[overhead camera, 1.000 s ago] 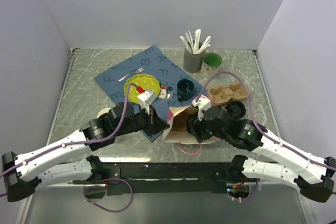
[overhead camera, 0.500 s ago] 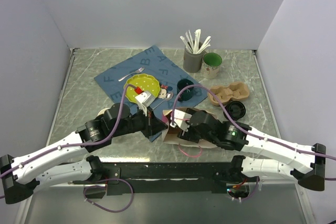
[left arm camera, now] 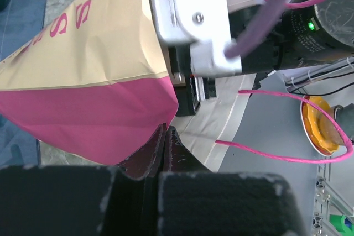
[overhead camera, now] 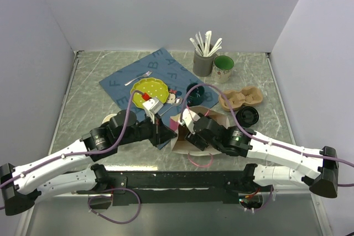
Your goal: Pack the takeout coffee
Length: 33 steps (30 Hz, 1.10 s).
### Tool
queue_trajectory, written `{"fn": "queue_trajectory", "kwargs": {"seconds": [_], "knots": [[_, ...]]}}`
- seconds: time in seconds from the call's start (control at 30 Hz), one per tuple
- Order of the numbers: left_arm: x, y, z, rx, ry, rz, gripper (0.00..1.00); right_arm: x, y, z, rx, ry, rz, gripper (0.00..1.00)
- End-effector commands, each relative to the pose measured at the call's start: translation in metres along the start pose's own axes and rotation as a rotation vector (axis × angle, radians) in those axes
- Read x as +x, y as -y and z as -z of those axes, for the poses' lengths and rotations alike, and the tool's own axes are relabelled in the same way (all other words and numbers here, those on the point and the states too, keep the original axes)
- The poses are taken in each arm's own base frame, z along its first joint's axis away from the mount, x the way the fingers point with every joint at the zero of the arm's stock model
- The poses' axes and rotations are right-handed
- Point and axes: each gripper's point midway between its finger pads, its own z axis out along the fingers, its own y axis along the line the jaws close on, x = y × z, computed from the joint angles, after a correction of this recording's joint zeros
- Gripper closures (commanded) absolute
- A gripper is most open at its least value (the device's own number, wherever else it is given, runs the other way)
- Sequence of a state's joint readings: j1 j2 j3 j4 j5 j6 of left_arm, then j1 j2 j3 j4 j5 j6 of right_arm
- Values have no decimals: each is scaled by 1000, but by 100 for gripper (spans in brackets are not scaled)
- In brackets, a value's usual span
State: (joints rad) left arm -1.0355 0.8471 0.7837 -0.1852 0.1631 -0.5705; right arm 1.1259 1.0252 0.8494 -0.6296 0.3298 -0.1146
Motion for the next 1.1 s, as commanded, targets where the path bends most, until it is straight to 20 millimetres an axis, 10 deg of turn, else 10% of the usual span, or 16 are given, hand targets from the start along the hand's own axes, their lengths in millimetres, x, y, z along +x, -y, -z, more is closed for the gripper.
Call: {"fn": "queue_trajectory", "kwargs": {"seconds": [0.0,0.6,1.07], "knots": [[6,8,3,51,-10,22,99,-3,15,-2,129,24,-158,31],[8,11,9,63,2,55,99,4,15,-17,220,-32,-332,29],[5,0,14,-7,8,50,99,-26,16,-6,150,80,-308,79]]}}
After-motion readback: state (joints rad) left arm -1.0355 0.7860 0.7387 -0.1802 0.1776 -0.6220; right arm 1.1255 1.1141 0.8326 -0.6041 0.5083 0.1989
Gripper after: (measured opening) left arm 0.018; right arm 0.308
